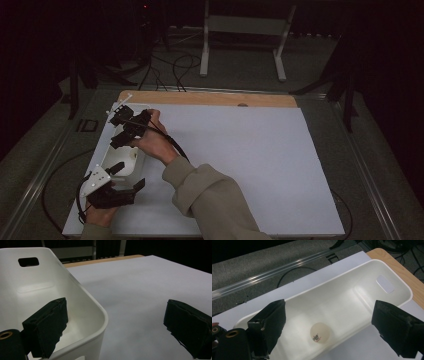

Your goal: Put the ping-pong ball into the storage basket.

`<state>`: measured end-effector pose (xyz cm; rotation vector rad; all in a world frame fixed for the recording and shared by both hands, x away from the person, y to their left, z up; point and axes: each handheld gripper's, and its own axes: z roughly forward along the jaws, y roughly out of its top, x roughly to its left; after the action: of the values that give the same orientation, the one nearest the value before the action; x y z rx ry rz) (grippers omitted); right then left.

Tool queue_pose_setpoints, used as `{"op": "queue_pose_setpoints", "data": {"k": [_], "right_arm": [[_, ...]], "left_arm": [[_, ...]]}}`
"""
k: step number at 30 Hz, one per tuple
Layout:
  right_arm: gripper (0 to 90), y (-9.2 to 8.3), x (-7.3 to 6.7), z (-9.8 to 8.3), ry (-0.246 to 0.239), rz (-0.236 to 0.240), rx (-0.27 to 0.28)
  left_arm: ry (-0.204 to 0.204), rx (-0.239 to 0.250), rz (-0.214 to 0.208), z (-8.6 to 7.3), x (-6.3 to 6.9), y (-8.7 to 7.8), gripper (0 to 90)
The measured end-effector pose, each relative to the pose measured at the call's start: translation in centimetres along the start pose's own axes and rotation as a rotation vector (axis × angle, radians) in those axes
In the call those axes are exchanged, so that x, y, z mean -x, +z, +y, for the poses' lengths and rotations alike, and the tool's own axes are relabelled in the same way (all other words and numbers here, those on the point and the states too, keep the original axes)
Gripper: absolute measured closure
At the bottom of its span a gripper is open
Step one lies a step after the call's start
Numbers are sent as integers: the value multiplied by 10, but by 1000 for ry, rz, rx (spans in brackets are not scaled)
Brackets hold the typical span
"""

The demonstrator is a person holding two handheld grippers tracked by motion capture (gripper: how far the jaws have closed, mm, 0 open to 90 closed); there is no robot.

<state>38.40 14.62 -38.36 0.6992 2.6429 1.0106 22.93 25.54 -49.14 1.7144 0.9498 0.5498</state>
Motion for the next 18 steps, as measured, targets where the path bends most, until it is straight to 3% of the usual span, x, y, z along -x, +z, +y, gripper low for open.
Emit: {"op": "queue_pose_setpoints", "data": {"k": [18], "right_arm": [[111,-5,4,-10,-9,11,-14]], "left_arm": [[5,-5,4,0,0,0,60]]}}
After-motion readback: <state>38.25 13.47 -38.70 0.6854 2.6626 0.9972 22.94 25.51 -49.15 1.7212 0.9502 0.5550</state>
